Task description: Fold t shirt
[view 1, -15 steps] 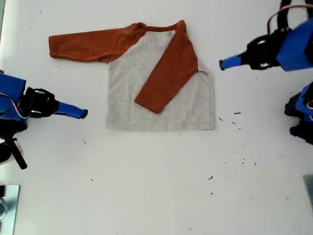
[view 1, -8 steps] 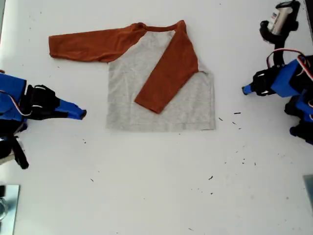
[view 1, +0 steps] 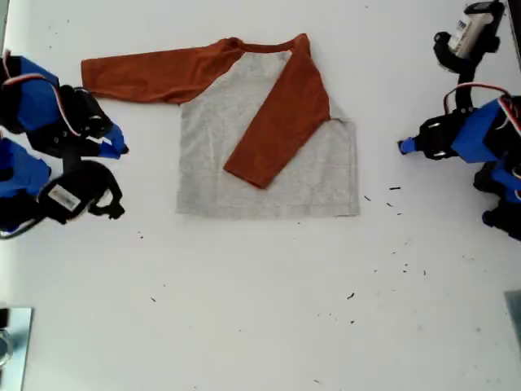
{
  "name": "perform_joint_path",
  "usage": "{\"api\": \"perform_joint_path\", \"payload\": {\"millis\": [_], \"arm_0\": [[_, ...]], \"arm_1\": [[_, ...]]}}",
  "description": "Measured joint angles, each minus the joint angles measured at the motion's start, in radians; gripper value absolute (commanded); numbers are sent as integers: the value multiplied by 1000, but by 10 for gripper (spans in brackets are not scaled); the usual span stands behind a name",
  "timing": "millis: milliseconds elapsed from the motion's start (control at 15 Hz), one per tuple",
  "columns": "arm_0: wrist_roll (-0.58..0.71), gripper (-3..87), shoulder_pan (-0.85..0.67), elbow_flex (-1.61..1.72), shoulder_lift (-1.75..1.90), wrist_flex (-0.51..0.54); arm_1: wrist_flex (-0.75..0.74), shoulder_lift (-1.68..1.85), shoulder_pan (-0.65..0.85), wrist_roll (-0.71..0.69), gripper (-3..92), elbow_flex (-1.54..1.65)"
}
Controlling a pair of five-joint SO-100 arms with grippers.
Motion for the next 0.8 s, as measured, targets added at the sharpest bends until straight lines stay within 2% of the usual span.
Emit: {"api": "perform_joint_path", "payload": {"millis": [67,200,333,600,800], "arm_0": [[49,-2,-80,-5,-17,9],[156,243,-224,-9,-25,18],[213,316,-353,-34,-25,51],[397,338,-704,-38,-37,54],[503,316,-931,-25,-75,-26]], "arm_1": [[3,43,-2,0,35,17],[28,121,-2,0,35,38],[31,137,-2,0,35,38],[31,143,-2,0,35,38],[31,143,2,0,35,38]]}}
